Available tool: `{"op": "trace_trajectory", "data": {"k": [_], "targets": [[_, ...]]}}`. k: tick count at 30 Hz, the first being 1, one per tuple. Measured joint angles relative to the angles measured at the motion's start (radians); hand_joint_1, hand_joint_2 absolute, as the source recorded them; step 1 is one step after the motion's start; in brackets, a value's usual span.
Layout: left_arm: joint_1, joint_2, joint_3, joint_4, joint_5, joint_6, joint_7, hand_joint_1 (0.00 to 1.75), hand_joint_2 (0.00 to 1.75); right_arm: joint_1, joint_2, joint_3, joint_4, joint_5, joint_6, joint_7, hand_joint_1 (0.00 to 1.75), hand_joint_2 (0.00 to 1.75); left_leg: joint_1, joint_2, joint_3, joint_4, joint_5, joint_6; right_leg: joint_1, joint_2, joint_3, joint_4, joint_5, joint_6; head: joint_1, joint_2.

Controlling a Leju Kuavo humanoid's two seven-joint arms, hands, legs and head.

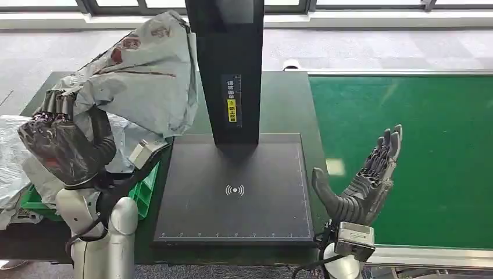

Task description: Moved the parcel from conveyor to table for the left to box.

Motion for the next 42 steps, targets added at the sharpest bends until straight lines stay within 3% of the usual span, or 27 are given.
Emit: {"op": "trace_trajectory", "data": {"k": [4, 7, 9, 17, 33, 42], "targets": [[-0.064, 0.022, 0.100, 0.096, 0.000, 0.000, 0.035, 1.75, 1.75, 0.000, -0.001, 0.000, 0.000, -0.018, 0.000, 0.000, 0.00, 1.75, 0.000, 0.000, 0.000, 0.000, 0.000, 0.000, 0.000, 0.000, 0.000, 0.000, 0.000, 0.000, 0.000, 0.000], [-0.120, 0.090, 0.142, 0.223, 0.000, -0.002, 0.168, 1.75, 1.75, 0.000, -0.002, 0.000, 0.000, -0.030, 0.001, 0.000, 0.00, 1.75, 0.001, 0.001, 0.001, 0.000, 0.002, -0.003, 0.001, 0.001, -0.001, 0.000, 0.001, -0.002, 0.000, 0.000], [-0.172, 0.151, 0.140, 0.327, 0.000, -0.003, 0.286, 1.75, 1.75, 0.000, -0.003, 0.000, 0.000, -0.031, 0.002, 0.000, 0.00, 1.75, 0.002, 0.001, 0.001, 0.000, 0.003, -0.003, 0.002, 0.001, -0.001, 0.000, 0.002, -0.002, 0.000, 0.000], [-0.229, 0.270, 0.067, 0.554, 0.000, -0.006, 0.478, 1.75, 1.75, 0.002, -0.003, 0.000, -0.002, -0.021, 0.019, 0.000, 0.00, 1.75, 0.002, 0.001, 0.000, 0.000, 0.003, -0.003, 0.002, 0.002, -0.001, 0.000, 0.002, -0.003, 0.000, 0.000], [-0.294, 0.308, 0.011, 0.768, 0.000, -0.004, 0.494, 1.75, 1.75, 0.031, -0.002, 0.000, -0.031, 0.004, 0.040, 0.000, 0.00, 1.75, 0.002, 0.001, 0.000, 0.000, 0.002, -0.004, 0.002, 0.002, -0.001, 0.000, 0.002, -0.003, 0.000, 0.000], [-0.433, 0.310, 0.001, 1.138, 0.000, -0.010, 0.531, 1.75, 1.75, 0.036, 0.002, -0.019, -0.047, 0.009, 0.074, 0.000, 0.00, 1.75, 0.001, 0.001, 0.001, 0.000, 0.002, -0.004, 0.002, 0.001, -0.001, 0.000, 0.002, -0.002, 0.000, 0.000]]}}
